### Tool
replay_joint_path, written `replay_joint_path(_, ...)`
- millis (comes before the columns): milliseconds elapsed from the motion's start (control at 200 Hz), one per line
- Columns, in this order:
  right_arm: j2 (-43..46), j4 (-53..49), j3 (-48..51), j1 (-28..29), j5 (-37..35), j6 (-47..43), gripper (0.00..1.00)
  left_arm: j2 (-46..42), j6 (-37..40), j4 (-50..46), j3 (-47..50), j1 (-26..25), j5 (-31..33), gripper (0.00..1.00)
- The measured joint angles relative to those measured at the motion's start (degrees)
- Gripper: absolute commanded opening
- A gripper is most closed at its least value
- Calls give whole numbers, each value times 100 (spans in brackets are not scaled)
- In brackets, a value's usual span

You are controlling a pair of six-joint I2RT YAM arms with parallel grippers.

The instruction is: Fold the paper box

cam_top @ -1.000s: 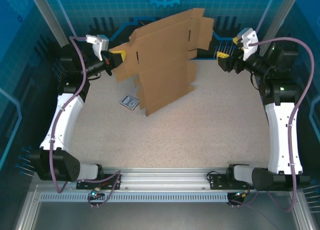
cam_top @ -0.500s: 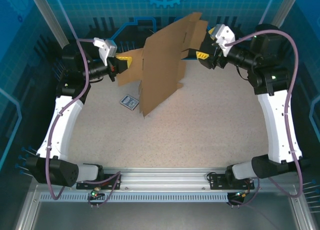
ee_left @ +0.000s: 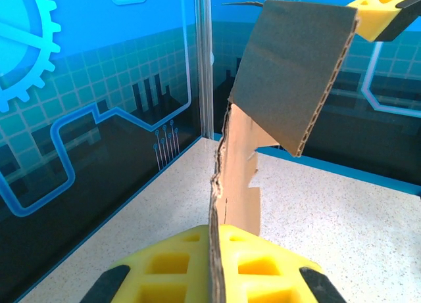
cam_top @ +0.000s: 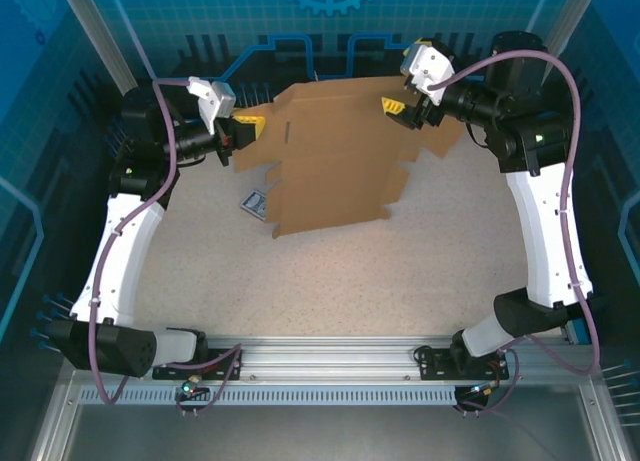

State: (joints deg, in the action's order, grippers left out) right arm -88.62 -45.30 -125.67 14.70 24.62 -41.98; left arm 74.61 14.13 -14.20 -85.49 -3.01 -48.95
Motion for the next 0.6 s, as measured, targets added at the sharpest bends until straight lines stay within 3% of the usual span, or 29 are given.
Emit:
replay_joint_path(270, -734, -763, -807, 2, 173, -402, 75, 0, 72, -57, -24, -46, 0, 0)
replay_joint_path(600, -1104, -1674, -1095, 2, 522, -732, 42, 26, 133, -81, -63, -103, 0, 0)
